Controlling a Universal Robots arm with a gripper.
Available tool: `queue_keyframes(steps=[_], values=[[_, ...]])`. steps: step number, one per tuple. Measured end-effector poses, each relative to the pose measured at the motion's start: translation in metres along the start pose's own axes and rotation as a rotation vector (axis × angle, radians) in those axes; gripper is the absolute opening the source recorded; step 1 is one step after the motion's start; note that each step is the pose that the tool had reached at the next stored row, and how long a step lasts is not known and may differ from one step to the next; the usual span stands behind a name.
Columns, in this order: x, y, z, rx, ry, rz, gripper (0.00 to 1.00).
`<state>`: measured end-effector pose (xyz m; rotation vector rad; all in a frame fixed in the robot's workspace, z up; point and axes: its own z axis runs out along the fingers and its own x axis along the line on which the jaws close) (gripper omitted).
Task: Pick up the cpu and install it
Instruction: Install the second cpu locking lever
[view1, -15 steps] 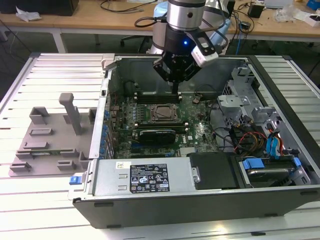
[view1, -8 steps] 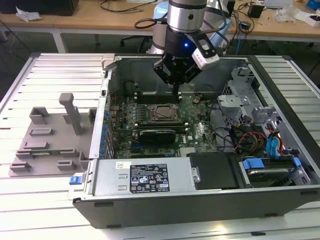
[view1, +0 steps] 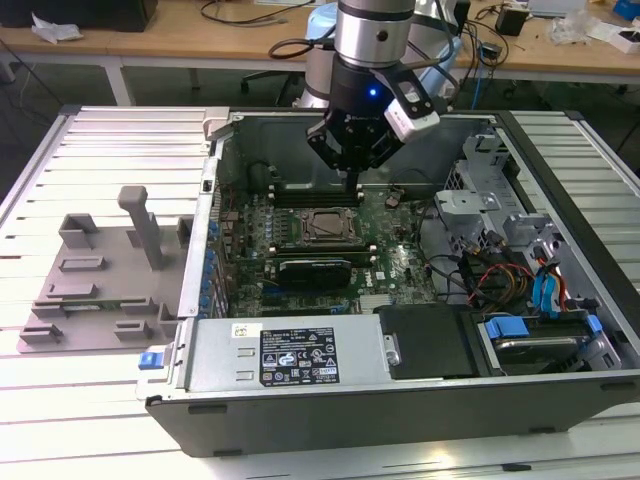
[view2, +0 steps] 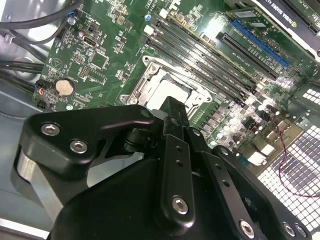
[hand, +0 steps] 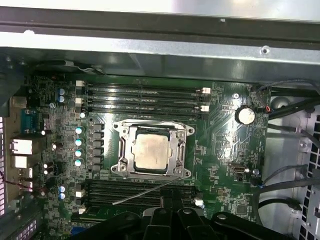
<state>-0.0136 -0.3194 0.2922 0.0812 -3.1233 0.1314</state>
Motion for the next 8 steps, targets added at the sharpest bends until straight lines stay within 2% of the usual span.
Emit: queue_keyframes(steps=[8], values=[[0.0005,-0.0110,0.0016,-0.0001,0.0001,0.000,0.11]])
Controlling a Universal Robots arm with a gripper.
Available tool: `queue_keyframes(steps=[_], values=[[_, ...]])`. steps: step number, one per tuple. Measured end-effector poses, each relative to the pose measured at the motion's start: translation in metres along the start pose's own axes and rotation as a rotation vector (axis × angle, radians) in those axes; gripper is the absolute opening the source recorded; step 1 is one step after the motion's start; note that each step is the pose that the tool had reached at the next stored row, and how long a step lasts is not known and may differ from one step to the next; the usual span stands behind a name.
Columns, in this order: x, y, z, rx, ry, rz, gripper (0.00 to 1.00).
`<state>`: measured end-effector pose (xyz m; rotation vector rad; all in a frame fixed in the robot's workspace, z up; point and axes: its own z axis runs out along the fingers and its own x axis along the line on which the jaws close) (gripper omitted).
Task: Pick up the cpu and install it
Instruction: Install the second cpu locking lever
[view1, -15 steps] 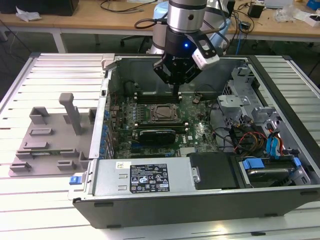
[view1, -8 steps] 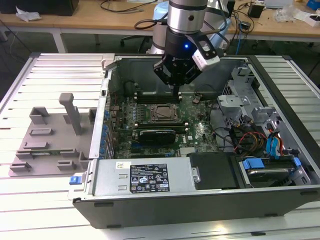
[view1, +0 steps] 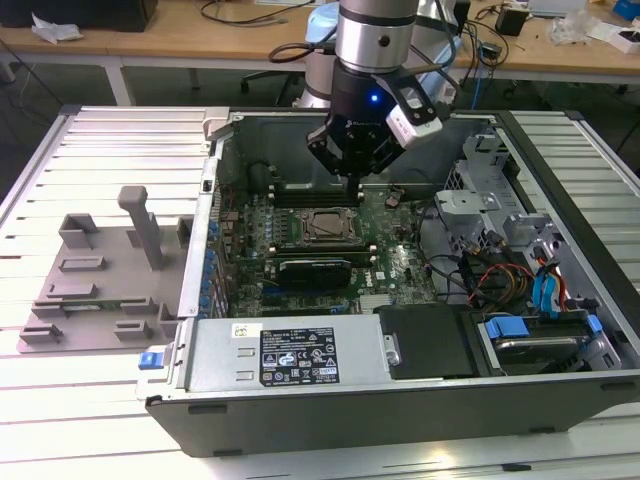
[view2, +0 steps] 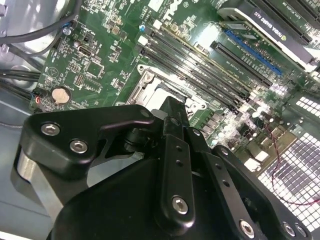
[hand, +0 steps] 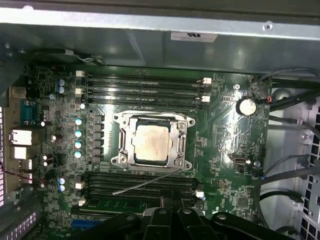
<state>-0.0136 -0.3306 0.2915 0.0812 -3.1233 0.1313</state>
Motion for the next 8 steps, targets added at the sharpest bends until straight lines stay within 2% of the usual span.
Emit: queue_keyframes(steps=[7,8], values=[[0.0019,-0.0141,0.0027,-0.0019,-0.0001,0.000,0.11],[0.0027,-0.0175,0.0031,-0.0175,-0.0009,0.000,0.11]])
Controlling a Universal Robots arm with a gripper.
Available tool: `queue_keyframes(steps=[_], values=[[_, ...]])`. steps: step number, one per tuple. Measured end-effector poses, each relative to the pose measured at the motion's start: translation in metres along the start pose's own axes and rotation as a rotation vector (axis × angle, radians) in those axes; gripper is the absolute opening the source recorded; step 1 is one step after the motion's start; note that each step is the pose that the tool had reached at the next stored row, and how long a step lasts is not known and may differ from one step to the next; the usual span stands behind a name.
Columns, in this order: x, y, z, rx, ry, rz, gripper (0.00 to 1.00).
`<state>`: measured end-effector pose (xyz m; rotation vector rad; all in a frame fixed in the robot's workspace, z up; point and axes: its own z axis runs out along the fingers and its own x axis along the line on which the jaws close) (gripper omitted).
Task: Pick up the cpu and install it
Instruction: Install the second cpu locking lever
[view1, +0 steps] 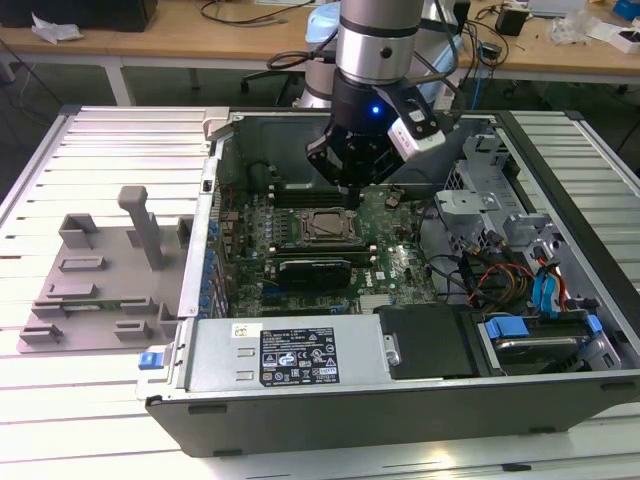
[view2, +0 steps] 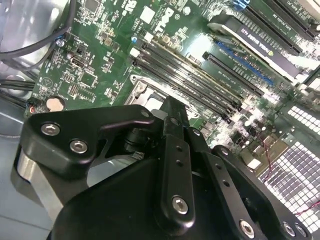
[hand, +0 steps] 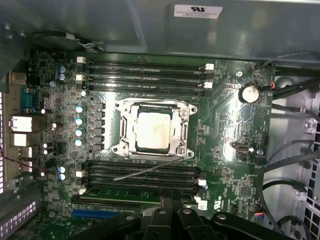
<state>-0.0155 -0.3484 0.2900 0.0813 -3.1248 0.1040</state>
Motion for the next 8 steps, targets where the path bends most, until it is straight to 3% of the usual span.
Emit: queue_keyframes(steps=[2,3,5,7,8], values=[[0.0009,-0.0023,0.0002,-0.0375,-0.0020,0.000,0.11],[0.0011,-0.0029,0.0002,-0.0647,-0.0034,-0.001,0.11],[0.0015,-0.0036,0.0003,-0.1028,-0.0054,-0.001,0.11],[0.0018,-0.0047,0.0004,-0.1583,-0.0084,-0.002,0.11],[0.0019,-0.0052,0.0004,-0.1777,-0.0094,-0.002,0.11]])
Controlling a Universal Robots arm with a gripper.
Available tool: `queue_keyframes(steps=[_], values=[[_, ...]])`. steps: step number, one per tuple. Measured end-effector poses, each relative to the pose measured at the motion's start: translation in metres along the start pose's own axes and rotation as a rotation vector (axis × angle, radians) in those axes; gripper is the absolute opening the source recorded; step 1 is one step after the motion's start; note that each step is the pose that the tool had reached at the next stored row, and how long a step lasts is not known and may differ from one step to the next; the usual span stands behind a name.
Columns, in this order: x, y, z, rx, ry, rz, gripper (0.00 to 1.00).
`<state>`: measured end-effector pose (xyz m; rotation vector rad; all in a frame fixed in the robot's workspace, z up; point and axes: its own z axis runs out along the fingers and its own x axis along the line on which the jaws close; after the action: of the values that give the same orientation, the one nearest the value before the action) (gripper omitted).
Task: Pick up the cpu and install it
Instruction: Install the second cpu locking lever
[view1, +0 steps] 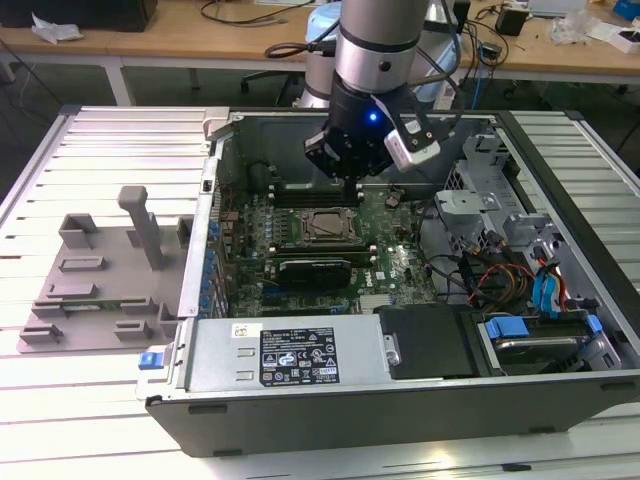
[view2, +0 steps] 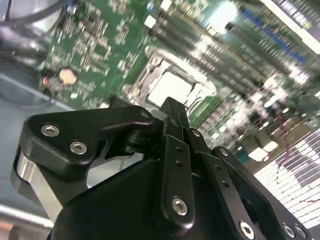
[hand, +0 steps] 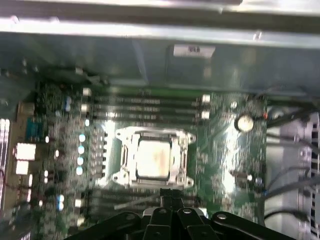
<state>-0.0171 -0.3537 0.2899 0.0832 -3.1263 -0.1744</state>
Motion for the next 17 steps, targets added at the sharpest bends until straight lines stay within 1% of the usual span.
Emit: queue_keyframes(steps=[1,2,6,17], values=[[0.0004,-0.0015,-0.0001,-0.0057,-0.0004,0.000,0.11],[0.0015,-0.0039,-0.0003,-0.0064,-0.0004,0.000,0.11],[0.0031,-0.0073,0.0016,-0.0065,-0.0003,0.000,0.11],[0.0035,-0.0106,0.0085,-0.0066,-0.0003,0.000,0.11]])
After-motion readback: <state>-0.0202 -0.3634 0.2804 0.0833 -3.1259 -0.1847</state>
